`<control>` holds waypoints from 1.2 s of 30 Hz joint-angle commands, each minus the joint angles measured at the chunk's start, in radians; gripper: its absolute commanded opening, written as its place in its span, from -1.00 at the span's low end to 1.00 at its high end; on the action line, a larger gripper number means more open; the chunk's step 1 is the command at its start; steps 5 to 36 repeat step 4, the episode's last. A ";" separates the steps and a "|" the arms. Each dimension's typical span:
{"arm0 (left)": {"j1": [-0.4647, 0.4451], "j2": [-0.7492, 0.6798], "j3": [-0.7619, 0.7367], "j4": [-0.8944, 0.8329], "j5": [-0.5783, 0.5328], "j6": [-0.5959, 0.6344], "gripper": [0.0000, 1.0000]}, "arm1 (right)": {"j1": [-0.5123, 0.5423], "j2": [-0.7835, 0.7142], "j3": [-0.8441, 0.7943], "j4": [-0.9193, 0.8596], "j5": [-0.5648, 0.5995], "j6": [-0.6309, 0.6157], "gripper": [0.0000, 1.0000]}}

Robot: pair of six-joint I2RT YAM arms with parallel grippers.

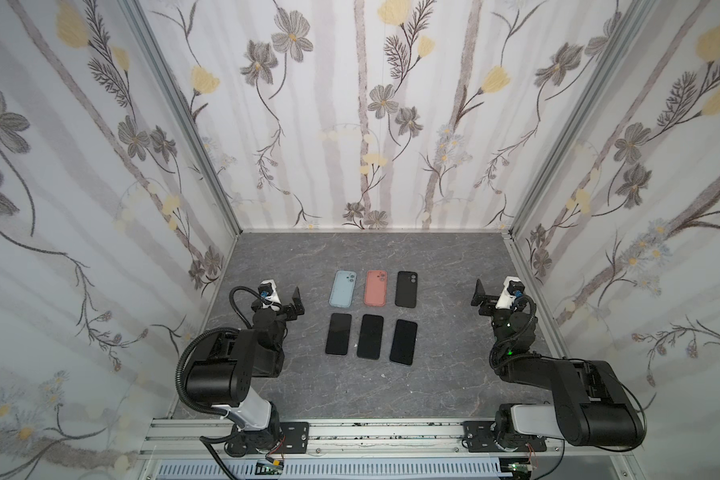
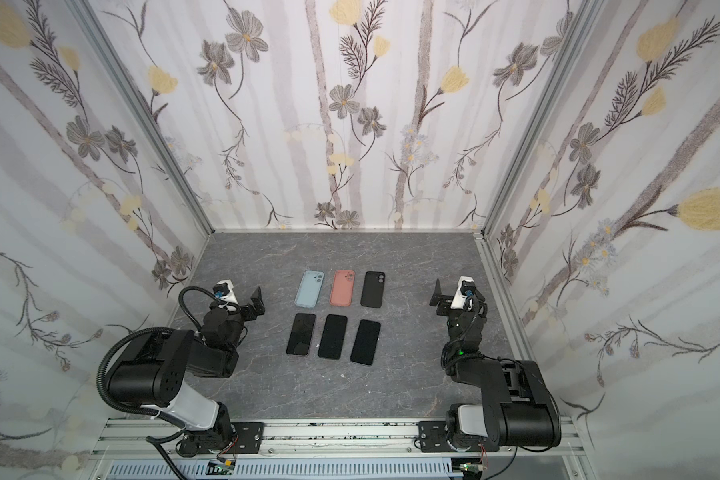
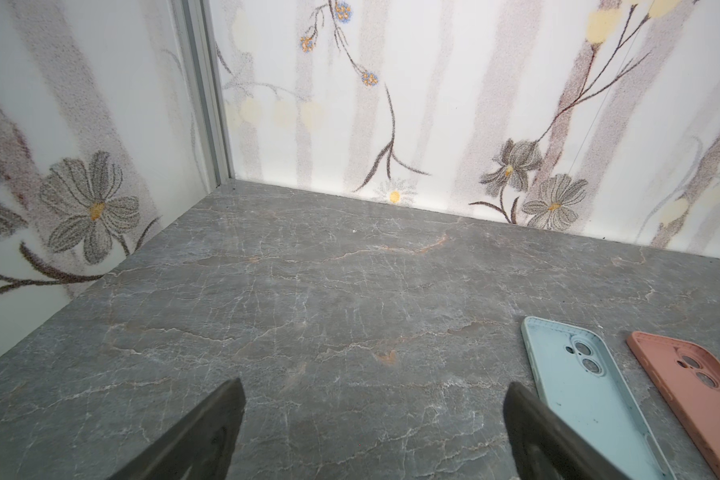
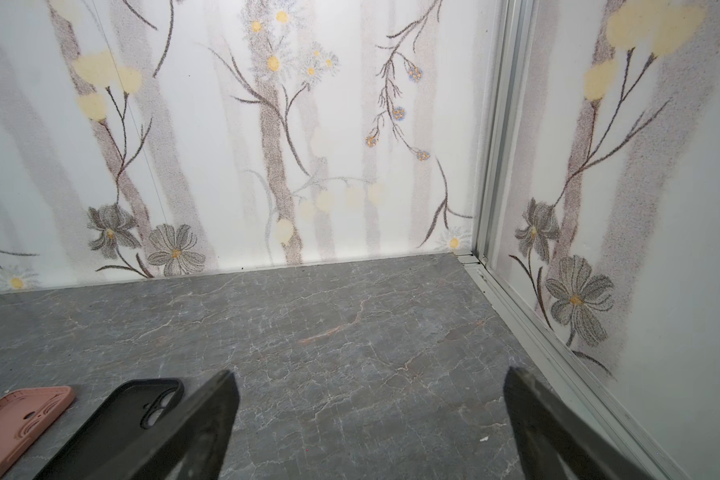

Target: Take the phone out of the phone case

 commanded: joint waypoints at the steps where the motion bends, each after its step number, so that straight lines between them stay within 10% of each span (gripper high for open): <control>1: 0.000 -0.002 0.011 0.010 -0.007 0.002 1.00 | 0.001 0.004 0.005 0.011 -0.012 -0.016 0.99; 36: 0.000 -0.004 0.008 0.011 0.046 0.018 1.00 | 0.001 0.004 0.006 0.010 -0.013 -0.016 0.99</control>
